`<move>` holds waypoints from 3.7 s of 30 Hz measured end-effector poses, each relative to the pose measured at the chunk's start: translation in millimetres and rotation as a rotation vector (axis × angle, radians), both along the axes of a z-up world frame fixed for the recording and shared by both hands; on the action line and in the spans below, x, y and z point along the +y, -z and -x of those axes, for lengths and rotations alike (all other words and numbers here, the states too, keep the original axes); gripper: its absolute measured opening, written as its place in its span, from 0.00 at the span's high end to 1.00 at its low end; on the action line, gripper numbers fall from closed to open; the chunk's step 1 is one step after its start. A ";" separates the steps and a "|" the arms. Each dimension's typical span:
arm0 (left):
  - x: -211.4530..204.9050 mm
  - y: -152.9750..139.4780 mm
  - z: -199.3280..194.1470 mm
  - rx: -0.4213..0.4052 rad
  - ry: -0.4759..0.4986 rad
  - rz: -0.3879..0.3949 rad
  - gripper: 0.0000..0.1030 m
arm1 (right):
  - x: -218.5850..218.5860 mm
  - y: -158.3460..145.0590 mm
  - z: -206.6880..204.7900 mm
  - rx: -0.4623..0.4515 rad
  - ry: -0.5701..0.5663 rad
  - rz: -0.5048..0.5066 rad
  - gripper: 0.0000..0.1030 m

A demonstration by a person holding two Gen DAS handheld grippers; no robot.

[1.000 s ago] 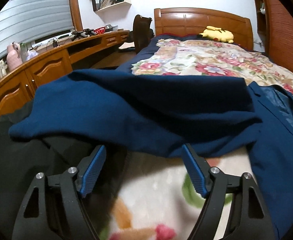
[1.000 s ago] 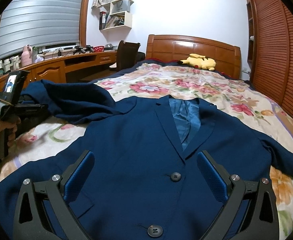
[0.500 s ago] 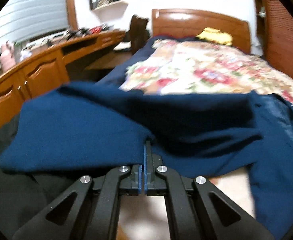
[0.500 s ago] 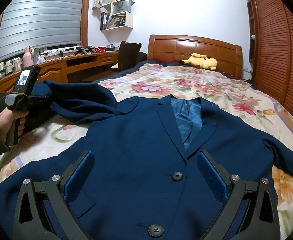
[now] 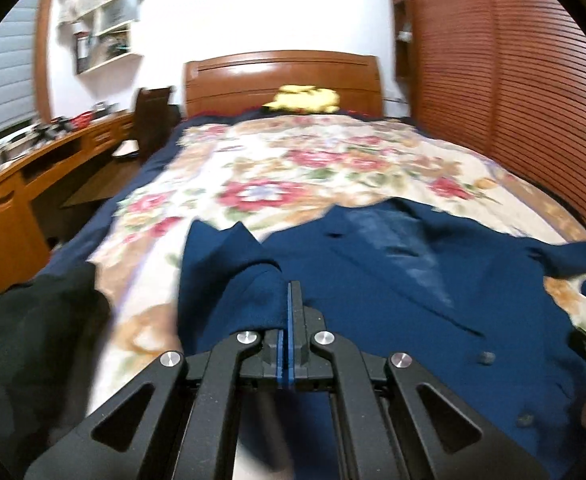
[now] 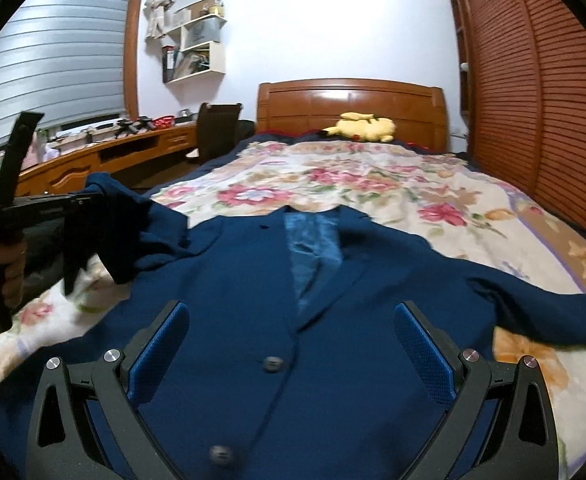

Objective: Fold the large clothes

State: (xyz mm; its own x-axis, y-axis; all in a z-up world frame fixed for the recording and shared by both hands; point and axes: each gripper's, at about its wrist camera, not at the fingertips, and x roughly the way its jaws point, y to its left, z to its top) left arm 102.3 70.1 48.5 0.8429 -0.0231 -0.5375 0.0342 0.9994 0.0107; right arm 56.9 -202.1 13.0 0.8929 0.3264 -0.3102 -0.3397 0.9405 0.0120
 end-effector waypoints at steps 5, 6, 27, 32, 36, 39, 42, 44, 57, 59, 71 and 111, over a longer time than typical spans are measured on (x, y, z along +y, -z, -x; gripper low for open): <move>-38.6 1.4 7.6 0.022 0.063 -0.067 0.99 | -5.6 0.9 1.1 0.005 0.026 -0.006 0.01; -42.6 2.0 11.6 0.033 0.074 -0.070 0.99 | -5.5 0.1 3.9 0.007 0.027 -0.008 0.01; -29.4 21.5 92.8 0.098 0.142 0.007 0.19 | -4.2 -5.0 10.6 0.009 -0.019 0.008 0.01; -22.1 27.6 115.4 0.069 0.099 0.015 0.19 | -6.0 -4.9 10.6 0.010 -0.030 0.015 0.01; -12.9 28.0 130.8 0.053 0.088 0.050 0.19 | -4.3 -3.6 10.4 0.012 -0.036 0.024 0.01; -7.7 26.1 139.3 0.032 0.070 0.038 0.19 | -2.6 -3.8 11.0 0.012 -0.039 0.037 0.01; -0.1 26.5 137.1 0.027 0.028 0.009 0.19 | -1.5 -5.4 12.3 0.010 -0.045 0.039 0.01; 8.4 27.7 133.3 0.028 -0.001 0.016 0.19 | 0.0 -6.0 13.3 0.008 -0.052 0.040 0.01; 59.3 52.9 82.5 0.085 -0.172 0.006 0.19 | 12.9 -1.3 18.7 -0.003 -0.104 0.099 0.01; 64.2 57.6 71.0 0.103 -0.185 0.018 0.19 | 13.4 -1.0 18.6 -0.004 -0.109 0.105 0.01; 61.6 78.3 22.5 0.244 -0.146 0.092 0.31 | 17.2 -0.4 16.0 -0.011 -0.121 0.125 0.01; -128.2 -24.3 11.5 0.005 0.243 -0.024 0.40 | -47.3 -8.3 24.3 0.028 0.075 0.038 0.01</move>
